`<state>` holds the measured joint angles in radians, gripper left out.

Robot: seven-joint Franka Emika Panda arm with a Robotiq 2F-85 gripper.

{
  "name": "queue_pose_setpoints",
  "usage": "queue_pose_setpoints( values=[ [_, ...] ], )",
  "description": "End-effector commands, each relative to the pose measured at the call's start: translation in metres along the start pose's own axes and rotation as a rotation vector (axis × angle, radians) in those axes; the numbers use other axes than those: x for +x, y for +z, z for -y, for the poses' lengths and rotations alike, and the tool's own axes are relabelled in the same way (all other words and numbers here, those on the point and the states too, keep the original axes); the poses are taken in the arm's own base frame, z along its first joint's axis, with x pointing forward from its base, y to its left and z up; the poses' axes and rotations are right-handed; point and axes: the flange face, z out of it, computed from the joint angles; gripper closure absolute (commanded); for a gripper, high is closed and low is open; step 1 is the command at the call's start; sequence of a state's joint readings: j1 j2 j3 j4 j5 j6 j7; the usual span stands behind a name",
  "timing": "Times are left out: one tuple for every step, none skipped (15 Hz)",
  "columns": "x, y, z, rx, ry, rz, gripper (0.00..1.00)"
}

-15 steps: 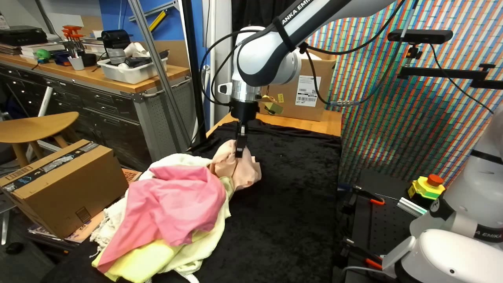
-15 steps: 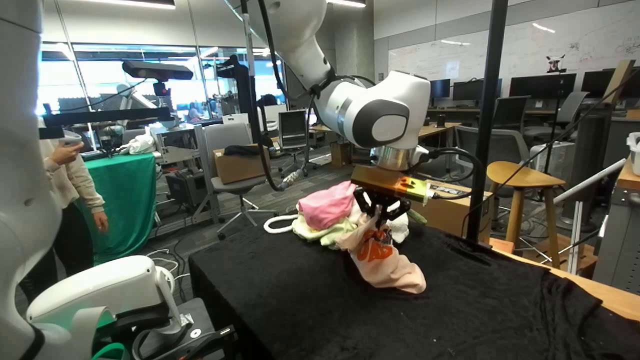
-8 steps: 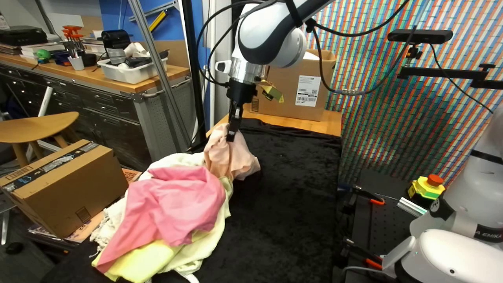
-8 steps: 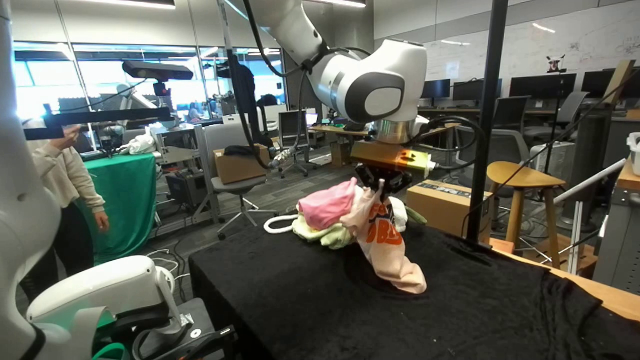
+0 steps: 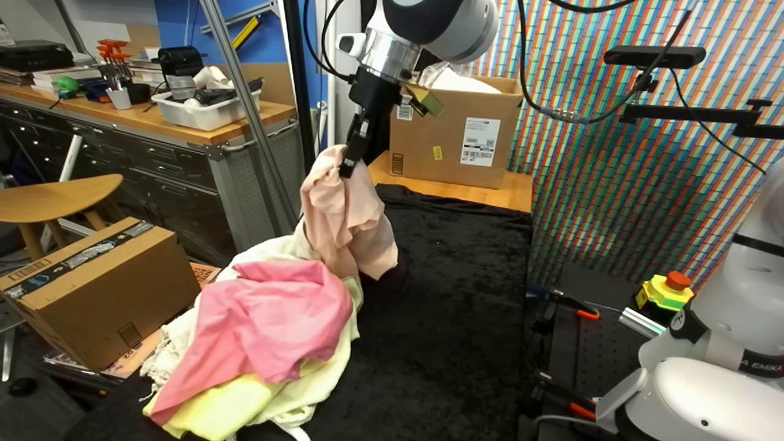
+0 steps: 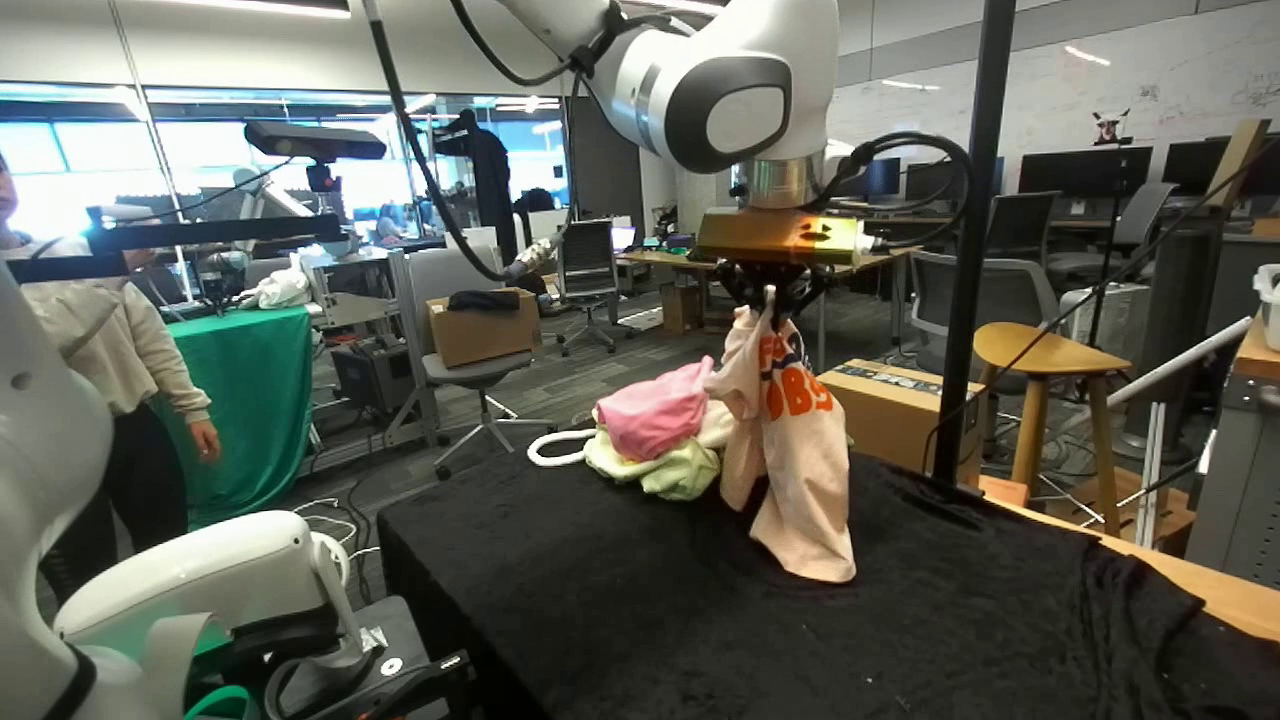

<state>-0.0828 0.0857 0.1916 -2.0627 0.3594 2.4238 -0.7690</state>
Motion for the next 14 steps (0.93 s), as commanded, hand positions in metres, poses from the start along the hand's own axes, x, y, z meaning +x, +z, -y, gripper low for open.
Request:
queue_pose_setpoints(
  values=[
    [0.01, -0.033, 0.014, -0.039, -0.033, -0.07, 0.98],
    [0.013, -0.041, 0.017, -0.044, -0.037, -0.081, 0.98],
    [0.017, -0.047, 0.02, -0.053, -0.046, -0.09, 0.98],
    [0.02, -0.053, 0.024, -0.055, -0.056, -0.099, 0.99],
    [0.023, -0.056, 0.03, -0.059, -0.07, -0.106, 0.99],
    [0.027, -0.061, 0.036, -0.064, -0.082, -0.113, 0.99],
    [0.03, -0.066, 0.042, -0.069, -0.095, -0.119, 0.99],
    [0.035, -0.066, 0.05, -0.073, -0.11, -0.122, 0.99],
    [0.039, -0.069, 0.058, -0.075, -0.122, -0.129, 0.99],
    [0.045, -0.068, 0.066, -0.078, -0.136, -0.13, 0.99],
    [0.051, -0.064, 0.076, -0.083, -0.154, -0.13, 0.99],
    [0.057, -0.062, 0.084, -0.091, -0.168, -0.131, 0.99],
    [0.065, -0.054, 0.093, -0.102, -0.18, -0.13, 0.99],
    [0.071, -0.05, 0.101, -0.105, -0.193, -0.122, 0.99]
  ],
)
